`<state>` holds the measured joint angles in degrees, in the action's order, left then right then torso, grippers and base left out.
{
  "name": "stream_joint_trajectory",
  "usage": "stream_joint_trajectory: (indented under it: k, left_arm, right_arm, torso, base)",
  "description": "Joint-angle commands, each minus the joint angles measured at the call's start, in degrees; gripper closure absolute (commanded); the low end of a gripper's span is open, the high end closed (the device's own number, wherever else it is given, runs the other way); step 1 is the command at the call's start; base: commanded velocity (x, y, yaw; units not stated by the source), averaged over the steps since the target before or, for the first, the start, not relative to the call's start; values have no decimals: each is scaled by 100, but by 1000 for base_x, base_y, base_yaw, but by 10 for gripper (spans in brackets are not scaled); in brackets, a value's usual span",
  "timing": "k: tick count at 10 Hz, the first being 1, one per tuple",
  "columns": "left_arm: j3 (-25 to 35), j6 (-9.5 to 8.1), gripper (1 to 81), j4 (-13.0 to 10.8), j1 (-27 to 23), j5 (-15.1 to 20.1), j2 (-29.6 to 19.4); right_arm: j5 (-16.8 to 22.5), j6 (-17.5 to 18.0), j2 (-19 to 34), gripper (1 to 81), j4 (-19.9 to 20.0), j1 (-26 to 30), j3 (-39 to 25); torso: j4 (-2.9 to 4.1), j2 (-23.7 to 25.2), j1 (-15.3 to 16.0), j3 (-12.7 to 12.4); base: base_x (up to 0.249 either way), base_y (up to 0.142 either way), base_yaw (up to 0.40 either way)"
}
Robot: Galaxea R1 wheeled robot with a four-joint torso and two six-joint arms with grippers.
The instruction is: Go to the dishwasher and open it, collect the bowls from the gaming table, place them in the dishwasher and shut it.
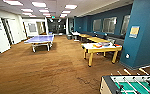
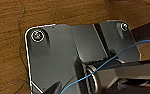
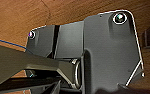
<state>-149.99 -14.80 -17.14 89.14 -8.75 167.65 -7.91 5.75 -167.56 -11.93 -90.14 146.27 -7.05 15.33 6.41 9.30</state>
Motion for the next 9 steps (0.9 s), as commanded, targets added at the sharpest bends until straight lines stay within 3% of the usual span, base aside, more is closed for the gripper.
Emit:
stream_joint_trajectory:
  k: [1,6,9]
  left_arm:
    - [14,30,10,-17,-269,242,-55]
    - [14,30,10,-35,-269,242,-38]
    - [14,47,10,-35,-269,242,-29]
  right_arm:
    - [220,-21,9,10,-72,281,-30]
    - [220,-13,18,10,-72,272,-30]
    - [132,-13,18,10,-63,246,-30]
  torso:
    - [0,0,0,0]
    - [0,0,2,0]
    - [0,0,2,0]
  base:
    - [101,84,0]
    - [86,87,0]
    - [106,0,0]
